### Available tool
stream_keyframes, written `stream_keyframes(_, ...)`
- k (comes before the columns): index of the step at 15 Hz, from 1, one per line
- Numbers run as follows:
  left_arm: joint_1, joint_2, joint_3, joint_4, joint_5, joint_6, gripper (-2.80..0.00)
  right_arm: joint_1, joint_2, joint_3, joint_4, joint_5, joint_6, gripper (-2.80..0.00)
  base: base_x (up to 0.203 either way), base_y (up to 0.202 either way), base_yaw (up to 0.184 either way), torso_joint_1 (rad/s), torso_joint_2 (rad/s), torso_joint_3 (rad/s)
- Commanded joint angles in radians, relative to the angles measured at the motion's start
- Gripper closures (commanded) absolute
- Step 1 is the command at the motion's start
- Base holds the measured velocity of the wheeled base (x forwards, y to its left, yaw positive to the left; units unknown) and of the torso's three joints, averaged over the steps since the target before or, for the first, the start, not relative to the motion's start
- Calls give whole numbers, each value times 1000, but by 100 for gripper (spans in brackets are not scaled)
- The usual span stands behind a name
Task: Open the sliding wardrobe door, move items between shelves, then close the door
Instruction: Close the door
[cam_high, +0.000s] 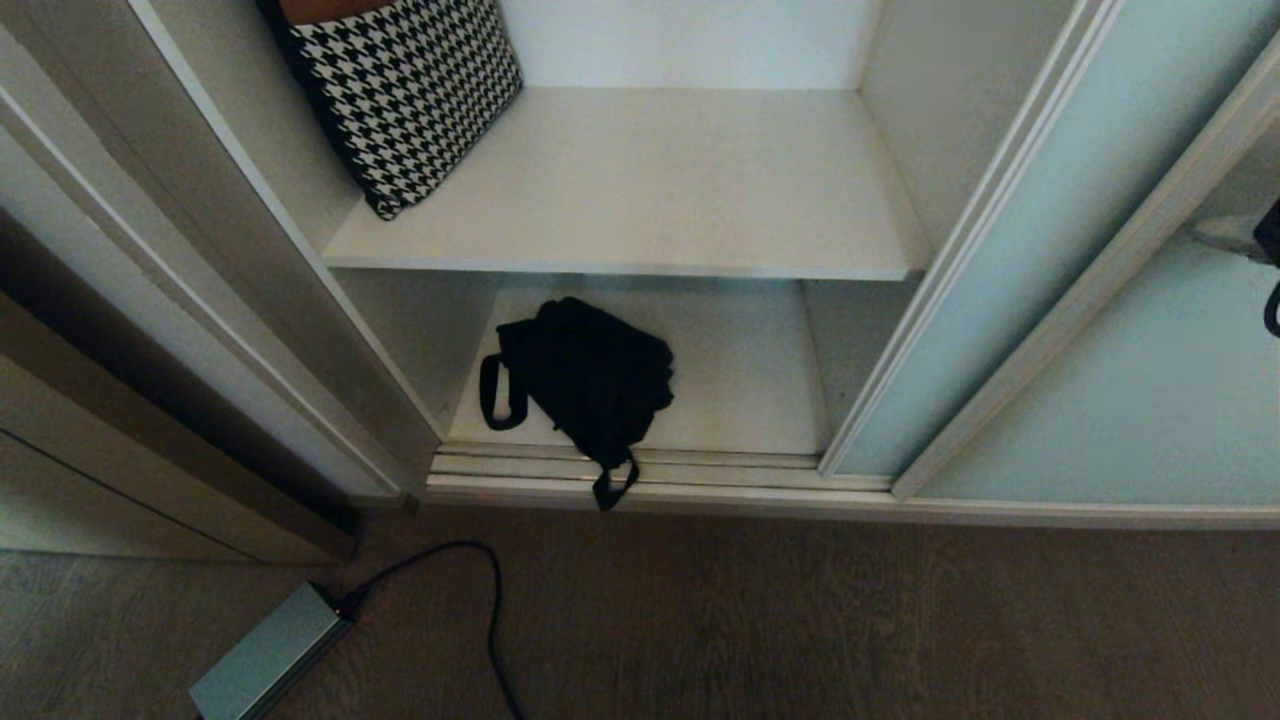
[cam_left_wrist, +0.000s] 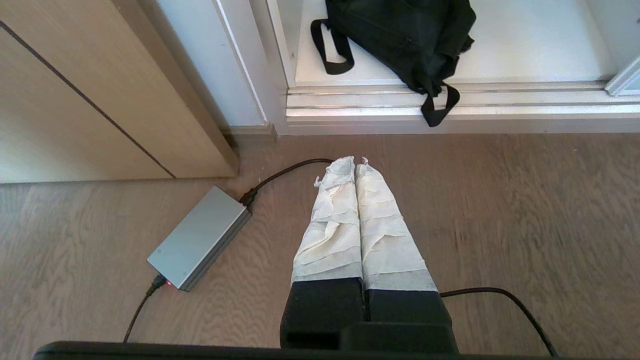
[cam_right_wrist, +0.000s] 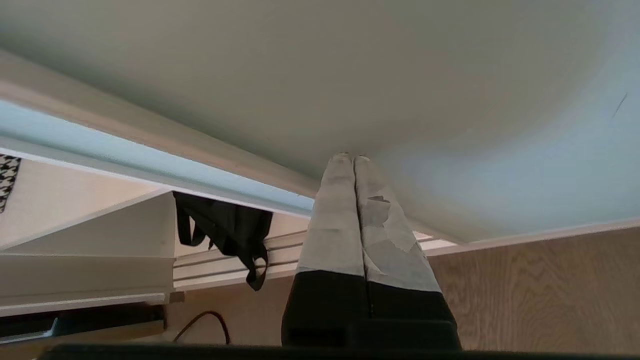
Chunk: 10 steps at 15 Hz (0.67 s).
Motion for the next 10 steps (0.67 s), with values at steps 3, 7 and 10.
stream_keyframes(3,0,1,0,0,0,0,0,3,47,-9,-32,-10,1,0,0,0,0,0,0,0)
stream_keyframes(7,0,1,0,0,0,0,0,27,45,-5,-37,-15,1,0,0,0,0,0,0,0)
stream_keyframes(10,0,1,0,0,0,0,0,48,22,15,-36,-15,1,0,0,0,0,0,0,0)
